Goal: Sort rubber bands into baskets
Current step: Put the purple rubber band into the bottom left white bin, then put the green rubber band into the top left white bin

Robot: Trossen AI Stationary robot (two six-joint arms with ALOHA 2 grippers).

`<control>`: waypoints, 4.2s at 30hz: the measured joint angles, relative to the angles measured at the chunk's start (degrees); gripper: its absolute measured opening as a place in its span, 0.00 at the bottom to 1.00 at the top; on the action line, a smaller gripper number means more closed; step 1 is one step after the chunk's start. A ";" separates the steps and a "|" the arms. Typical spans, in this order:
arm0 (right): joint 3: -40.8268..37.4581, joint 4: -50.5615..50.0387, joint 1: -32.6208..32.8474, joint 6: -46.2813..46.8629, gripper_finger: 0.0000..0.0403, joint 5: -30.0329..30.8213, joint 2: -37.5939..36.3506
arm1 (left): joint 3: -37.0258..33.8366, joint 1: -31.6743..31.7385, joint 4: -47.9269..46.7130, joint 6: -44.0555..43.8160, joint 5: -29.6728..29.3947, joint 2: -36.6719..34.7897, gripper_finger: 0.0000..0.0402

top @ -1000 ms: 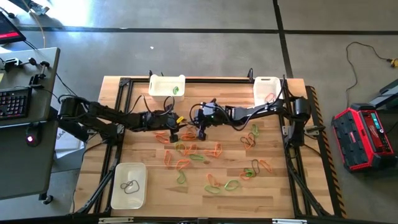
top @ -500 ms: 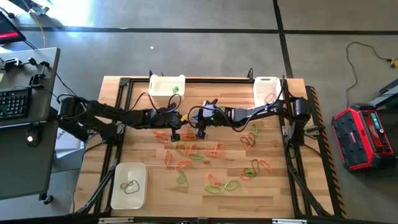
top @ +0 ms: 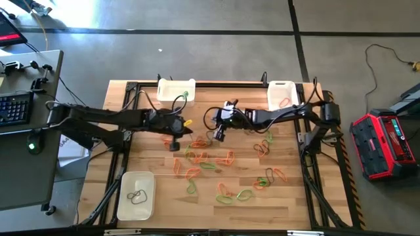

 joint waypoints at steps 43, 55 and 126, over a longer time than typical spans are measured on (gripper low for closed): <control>-3.69 5.44 -3.11 -1.56 0.00 -1.17 0.20 | 2.13 -42.42 -38.71 -49.85 29.14 1.15 0.02; -3.69 5.41 -3.13 -2.02 0.00 -1.60 0.20 | 2.07 -44.66 -38.59 -46.24 28.45 8.88 0.23; -3.63 11.03 -6.71 -3.97 0.00 -12.22 1.92 | -2.39 16.09 -35.07 17.50 -10.62 17.63 0.30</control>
